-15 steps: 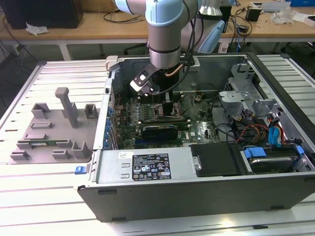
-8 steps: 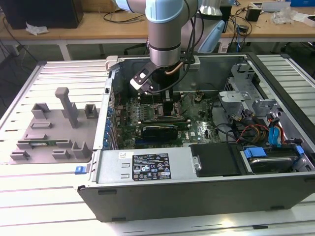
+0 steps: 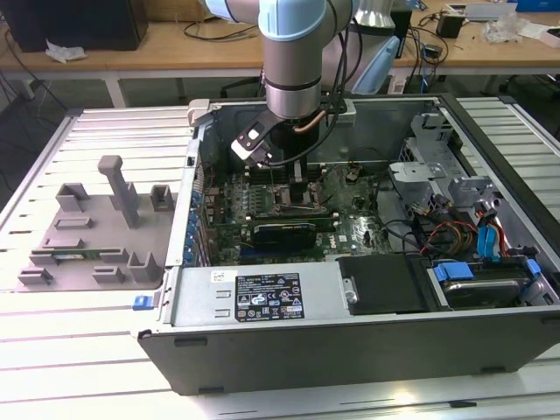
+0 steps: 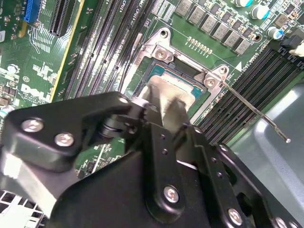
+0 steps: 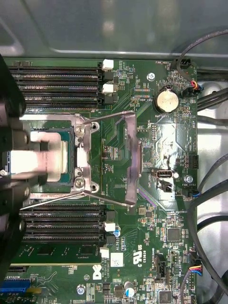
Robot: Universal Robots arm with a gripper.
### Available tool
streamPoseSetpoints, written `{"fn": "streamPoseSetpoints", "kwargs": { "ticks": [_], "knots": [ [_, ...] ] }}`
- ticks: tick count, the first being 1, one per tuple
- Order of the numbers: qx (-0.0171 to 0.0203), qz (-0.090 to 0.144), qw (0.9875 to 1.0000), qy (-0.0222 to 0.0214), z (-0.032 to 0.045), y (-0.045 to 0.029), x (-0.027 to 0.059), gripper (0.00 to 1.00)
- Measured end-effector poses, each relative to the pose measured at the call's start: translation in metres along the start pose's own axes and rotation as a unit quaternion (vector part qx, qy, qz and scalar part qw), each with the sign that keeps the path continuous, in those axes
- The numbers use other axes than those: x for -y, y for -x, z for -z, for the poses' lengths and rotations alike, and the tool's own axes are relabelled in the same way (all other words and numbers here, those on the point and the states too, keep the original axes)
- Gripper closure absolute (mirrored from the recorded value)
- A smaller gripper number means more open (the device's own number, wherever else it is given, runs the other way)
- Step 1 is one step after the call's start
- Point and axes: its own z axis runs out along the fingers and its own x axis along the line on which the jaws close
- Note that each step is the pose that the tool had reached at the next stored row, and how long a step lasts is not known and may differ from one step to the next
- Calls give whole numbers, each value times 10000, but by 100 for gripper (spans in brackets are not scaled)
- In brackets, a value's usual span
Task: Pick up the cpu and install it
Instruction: 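Place the cpu into insertion slot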
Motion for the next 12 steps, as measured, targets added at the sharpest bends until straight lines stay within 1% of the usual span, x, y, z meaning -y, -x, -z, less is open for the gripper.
{"fn": "streamPoseSetpoints", "kwargs": {
  "ticks": [1, 2, 7, 12],
  "knots": [
    [0, 0, 10000, 0, 0, 0, 0, 76],
    [2, 0, 10000, 0, 0, 0, 0, 89],
    [6, 1, 10000, 0, 0, 0, 0, 89],
    [1, 83, 10000, 0, -19, -1, -15, 89]
  ]
}}
